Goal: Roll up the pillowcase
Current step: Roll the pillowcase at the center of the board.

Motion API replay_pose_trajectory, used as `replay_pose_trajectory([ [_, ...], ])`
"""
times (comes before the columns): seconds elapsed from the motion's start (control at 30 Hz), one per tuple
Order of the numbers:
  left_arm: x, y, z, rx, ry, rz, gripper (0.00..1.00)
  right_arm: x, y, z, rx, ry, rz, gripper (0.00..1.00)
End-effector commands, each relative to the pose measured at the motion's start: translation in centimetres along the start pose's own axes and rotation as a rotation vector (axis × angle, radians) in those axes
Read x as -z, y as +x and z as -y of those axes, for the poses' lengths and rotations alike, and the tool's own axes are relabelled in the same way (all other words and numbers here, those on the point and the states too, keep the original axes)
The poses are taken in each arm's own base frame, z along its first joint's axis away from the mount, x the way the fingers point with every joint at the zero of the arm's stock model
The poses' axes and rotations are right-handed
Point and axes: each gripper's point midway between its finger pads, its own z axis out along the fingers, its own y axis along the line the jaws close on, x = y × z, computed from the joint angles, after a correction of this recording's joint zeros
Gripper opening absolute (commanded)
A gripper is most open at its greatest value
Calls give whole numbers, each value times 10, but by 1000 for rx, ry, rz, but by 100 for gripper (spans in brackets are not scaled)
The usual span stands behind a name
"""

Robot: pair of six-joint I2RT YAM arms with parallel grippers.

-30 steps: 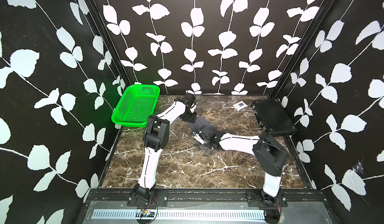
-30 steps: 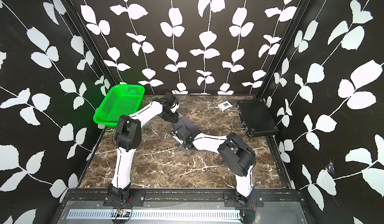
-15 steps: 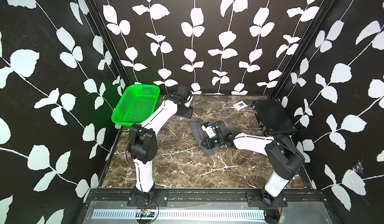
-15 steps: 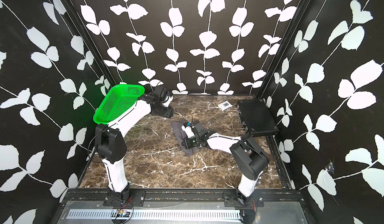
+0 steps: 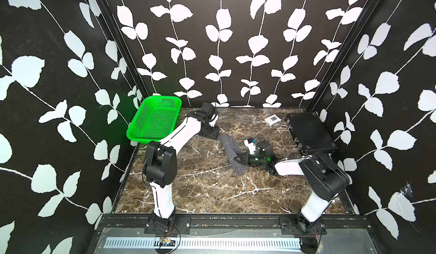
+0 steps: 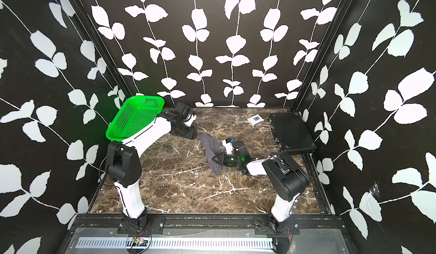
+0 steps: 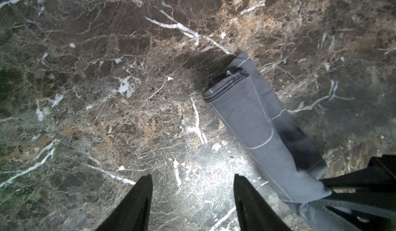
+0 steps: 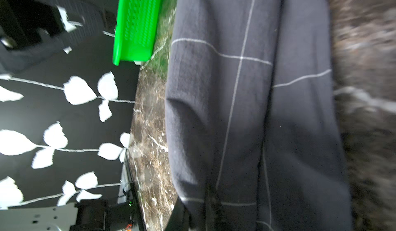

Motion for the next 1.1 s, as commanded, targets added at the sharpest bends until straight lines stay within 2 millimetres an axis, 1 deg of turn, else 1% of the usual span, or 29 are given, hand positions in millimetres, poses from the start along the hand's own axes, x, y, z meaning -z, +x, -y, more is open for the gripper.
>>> replay_pose_trajectory([
  [0.0, 17, -16, 9, 8, 47, 70, 62, 10, -12, 1, -38, -54, 72, 17],
  [0.1, 15, -19, 14, 25, 78, 84, 62, 20, -12, 16, -63, -28, 98, 22],
  [0.2, 10, -19, 20, 29, 96, 76, 62, 32, -13, 33, -93, 3, 132, 28],
  [0.27, 5, -15, 26, 27, 107, 59, 62, 38, -14, 40, -100, 22, 146, 29],
  [0.37, -9, -9, 41, 37, 136, 42, 62, 43, -12, 49, -78, 69, 129, 30],
  [0.47, -23, -4, 51, 68, 162, 32, 62, 48, -11, 56, -35, 131, 107, 30],
  [0.53, -33, -6, 58, 117, 200, 51, 62, 51, -12, 59, -9, 162, 95, 30],
  [0.7, -64, -1, 73, 239, 285, 50, 62, 55, -10, 70, 34, 234, 68, 31],
  [0.83, -82, -2, 79, 319, 345, 84, 62, 58, -12, 74, 79, 284, 46, 32],
  [0.9, -89, -7, 86, 356, 388, 112, 62, 57, -12, 76, 89, 296, 37, 32],
  [1.07, -108, -5, 107, 364, 433, 99, 62, 57, -14, 80, 106, 316, 27, 32],
])
